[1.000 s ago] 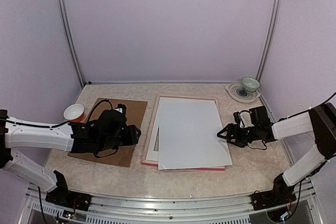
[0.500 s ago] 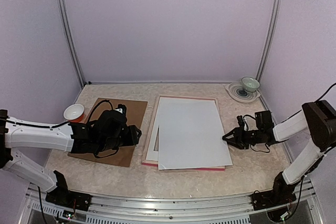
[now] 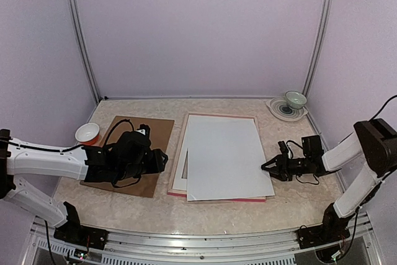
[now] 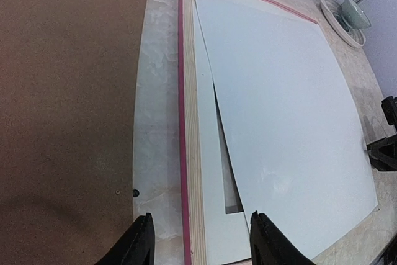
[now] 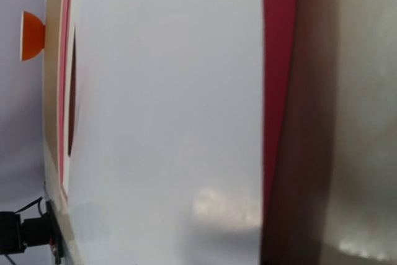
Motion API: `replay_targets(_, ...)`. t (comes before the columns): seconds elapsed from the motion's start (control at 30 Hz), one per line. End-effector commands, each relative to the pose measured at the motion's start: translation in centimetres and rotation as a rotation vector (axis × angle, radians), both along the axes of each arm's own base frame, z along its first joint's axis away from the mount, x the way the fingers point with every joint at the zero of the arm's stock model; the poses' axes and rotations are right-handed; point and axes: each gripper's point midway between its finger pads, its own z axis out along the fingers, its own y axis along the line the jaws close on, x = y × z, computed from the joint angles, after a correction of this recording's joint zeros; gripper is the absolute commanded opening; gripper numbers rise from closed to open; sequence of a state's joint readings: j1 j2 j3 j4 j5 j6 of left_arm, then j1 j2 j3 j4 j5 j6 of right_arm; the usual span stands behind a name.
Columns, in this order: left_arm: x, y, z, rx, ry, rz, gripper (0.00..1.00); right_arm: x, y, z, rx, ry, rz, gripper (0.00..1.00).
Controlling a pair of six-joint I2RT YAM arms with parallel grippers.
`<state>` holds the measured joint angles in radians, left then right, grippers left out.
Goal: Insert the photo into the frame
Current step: Adjust the photo on the mat board.
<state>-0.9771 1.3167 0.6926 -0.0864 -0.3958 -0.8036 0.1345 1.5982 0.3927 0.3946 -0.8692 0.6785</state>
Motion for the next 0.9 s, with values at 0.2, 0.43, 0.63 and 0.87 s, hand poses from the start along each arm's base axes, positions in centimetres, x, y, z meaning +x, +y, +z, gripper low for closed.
replay_targets(0.2,-0.3,-0.1,-0.6,0.002,0.002,-0.005,0.53,0.2,0.5,3.9,0.098,-0.077,0.009,0.39)
replay_targets(0.43,-0.4,-0.2,-0.8,-0.002,0.005,-0.007,0.53,0.7,0.7,5.2,0.115,-0.103,0.012,0.38)
replay_targets(0.63,-0.4,-0.5,-0.9,-0.003,0.007,-0.013,0.53,0.7,0.7,3.1,0.117,-0.044,0.008,0.34)
replay_targets(0.87,-0.4,-0.4,-0.9,0.003,0.006,-0.011,0.53,1.3,1.0,2.7,0.128,-0.023,0.013,0.25)
